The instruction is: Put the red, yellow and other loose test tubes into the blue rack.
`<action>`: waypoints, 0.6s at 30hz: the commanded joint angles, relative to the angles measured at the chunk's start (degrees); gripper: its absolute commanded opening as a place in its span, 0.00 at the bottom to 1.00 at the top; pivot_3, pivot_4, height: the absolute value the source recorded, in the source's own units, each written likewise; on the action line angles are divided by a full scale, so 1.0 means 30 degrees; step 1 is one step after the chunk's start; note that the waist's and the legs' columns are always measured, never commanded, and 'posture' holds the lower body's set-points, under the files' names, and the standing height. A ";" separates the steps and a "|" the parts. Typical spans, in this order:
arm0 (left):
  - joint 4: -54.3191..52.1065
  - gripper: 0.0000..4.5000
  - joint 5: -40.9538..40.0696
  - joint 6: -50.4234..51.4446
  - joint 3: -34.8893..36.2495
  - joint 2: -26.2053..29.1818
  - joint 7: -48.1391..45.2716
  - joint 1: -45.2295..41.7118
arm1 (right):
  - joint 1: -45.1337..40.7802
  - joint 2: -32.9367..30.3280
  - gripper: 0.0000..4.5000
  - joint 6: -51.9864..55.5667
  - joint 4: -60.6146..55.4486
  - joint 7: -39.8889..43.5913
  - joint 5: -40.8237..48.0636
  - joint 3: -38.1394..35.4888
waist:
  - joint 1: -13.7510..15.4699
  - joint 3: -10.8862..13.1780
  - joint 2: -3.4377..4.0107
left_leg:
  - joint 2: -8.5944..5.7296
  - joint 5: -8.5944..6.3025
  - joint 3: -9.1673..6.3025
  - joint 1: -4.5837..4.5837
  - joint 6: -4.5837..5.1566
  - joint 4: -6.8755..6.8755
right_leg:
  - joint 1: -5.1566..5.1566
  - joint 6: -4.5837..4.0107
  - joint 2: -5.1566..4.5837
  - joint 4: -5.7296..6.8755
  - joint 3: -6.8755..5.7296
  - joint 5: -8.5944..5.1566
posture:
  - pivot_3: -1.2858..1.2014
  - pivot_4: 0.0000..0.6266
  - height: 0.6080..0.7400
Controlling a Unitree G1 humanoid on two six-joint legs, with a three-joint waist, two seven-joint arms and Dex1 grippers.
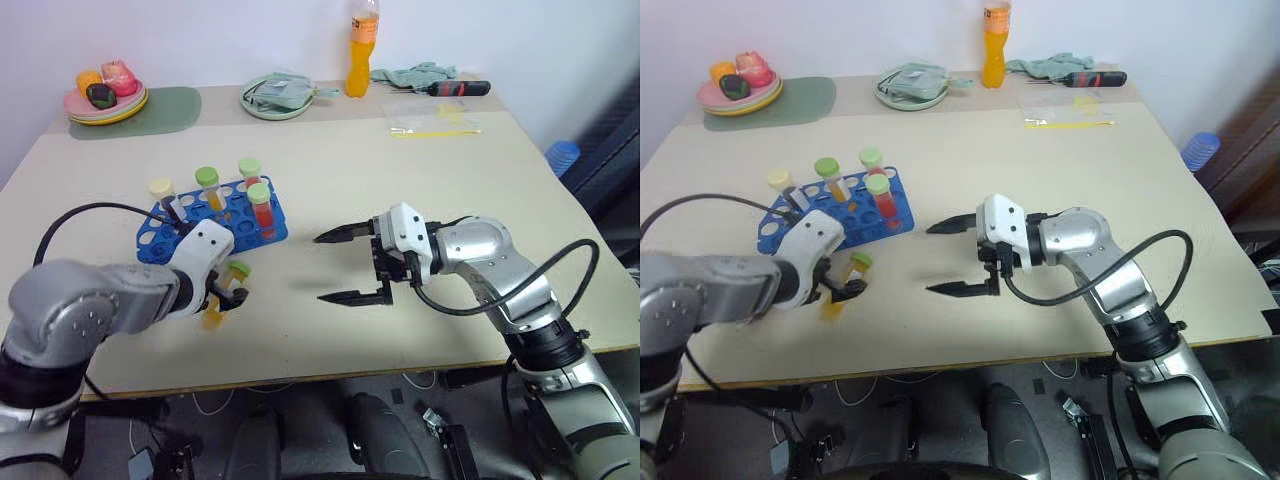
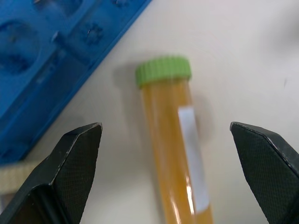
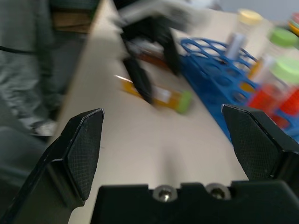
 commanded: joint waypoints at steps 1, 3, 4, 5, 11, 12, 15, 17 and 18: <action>0.1398 1.00 -0.3293 0.0159 -0.1056 0.0299 0.3174 -0.0729 | 0.0265 -0.0095 0.99 0.0326 -0.1088 -0.0138 0.0094 0.0130 | 0.0053 0.0000 -0.0001 | -0.0001 0.0000 -0.0004 -0.0002 -0.0001 -0.0001 | 0.0000 0.0000 0.0000 0.0000 -0.0002 0.0000 | 0.52 0.24 1.00; 0.2365 1.00 -0.4796 0.0159 -0.1566 0.0314 0.4840 -0.1160 | 0.0527 -0.0093 0.99 0.0222 -0.1284 -0.0342 -0.0171 0.0224 | 0.0155 0.0002 -0.0005 | -0.0003 0.0003 -0.0004 -0.0010 -0.0005 0.0001 | -0.0001 0.0000 -0.0007 -0.0006 -0.0002 0.0000 | 0.52 0.24 1.00; 0.2817 1.00 -0.5447 0.0159 -0.1693 0.0239 0.5652 -0.1323 | 0.0654 -0.0083 0.99 0.0215 -0.1402 -0.0454 -0.0233 0.0237 | 0.0209 0.0004 -0.0008 | -0.0006 0.0006 -0.0004 -0.0013 -0.0011 0.0006 | -0.0001 0.0000 -0.0011 -0.0007 -0.0002 0.0000 | 0.52 0.24 1.00; 0.3205 1.00 -0.6103 0.0159 -0.1813 0.0206 0.6413 -0.1465 | 0.0753 -0.0061 0.99 0.0225 -0.1511 -0.0556 -0.0261 0.0231 | 0.0269 0.0003 -0.0008 | -0.0007 0.0009 -0.0004 -0.0015 -0.0016 0.0009 | -0.0002 0.0000 -0.0012 -0.0006 -0.0003 0.0000 | 0.52 0.24 1.00; 0.4203 0.48 -1.1974 -0.2914 -0.4259 0.1661 1.1749 -0.1981 | 0.1146 -0.0019 1.00 0.0293 -0.2005 -0.0987 -0.0321 0.0326 | 0.0516 0.0001 -0.0011 | -0.0014 0.0025 0.0001 -0.0017 -0.0045 0.0018 | -0.0003 0.0000 -0.0030 -0.0008 0.0000 0.0000 | 0.52 0.24 1.00; 0.4177 0.36 -1.3040 -0.3677 -0.4884 0.2113 1.2557 -0.2102 | 0.1194 -0.0031 1.00 0.0297 -0.2062 -0.1020 -0.0327 0.0349 | 0.0518 0.0001 -0.0011 | -0.0012 0.0026 0.0001 -0.0017 -0.0050 0.0017 | -0.0003 0.0000 -0.0038 -0.0008 0.0000 0.0000 | 0.52 0.24 1.00; 0.3664 0.17 -1.5101 -0.5711 -0.6079 0.3262 1.4314 -0.2385 | 0.1335 -0.0071 1.00 0.0411 -0.2073 -0.1147 -0.0311 0.0260 | 0.0535 0.0001 -0.0011 | -0.0015 0.0036 0.0002 -0.0017 -0.0068 0.0018 | -0.0003 0.0000 -0.0044 -0.0007 0.0000 0.0000 | 0.52 0.24 1.00; 0.2658 0.17 -1.5118 -0.6404 -0.5844 0.3937 1.4099 -0.2545 | 0.1459 -0.0066 1.00 0.0750 -0.1997 -0.1405 -0.0072 -0.0071 | 0.0558 0.0002 -0.0013 | -0.0019 0.0051 0.0001 -0.0018 -0.0095 0.0014 | -0.0003 0.0000 -0.0043 -0.0008 -0.0003 0.0001 | 0.52 0.24 1.00; 0.1981 0.17 -1.4837 -0.6574 -0.5523 0.4256 1.3620 -0.2565 | 0.1534 -0.0077 1.00 0.0924 -0.1991 -0.1519 0.0068 -0.0244 | 0.0569 0.0004 -0.0016 | -0.0021 0.0066 0.0002 -0.0021 -0.0122 0.0011 | -0.0003 0.0000 -0.0041 -0.0008 -0.0004 0.0000 | 0.52 0.24 1.00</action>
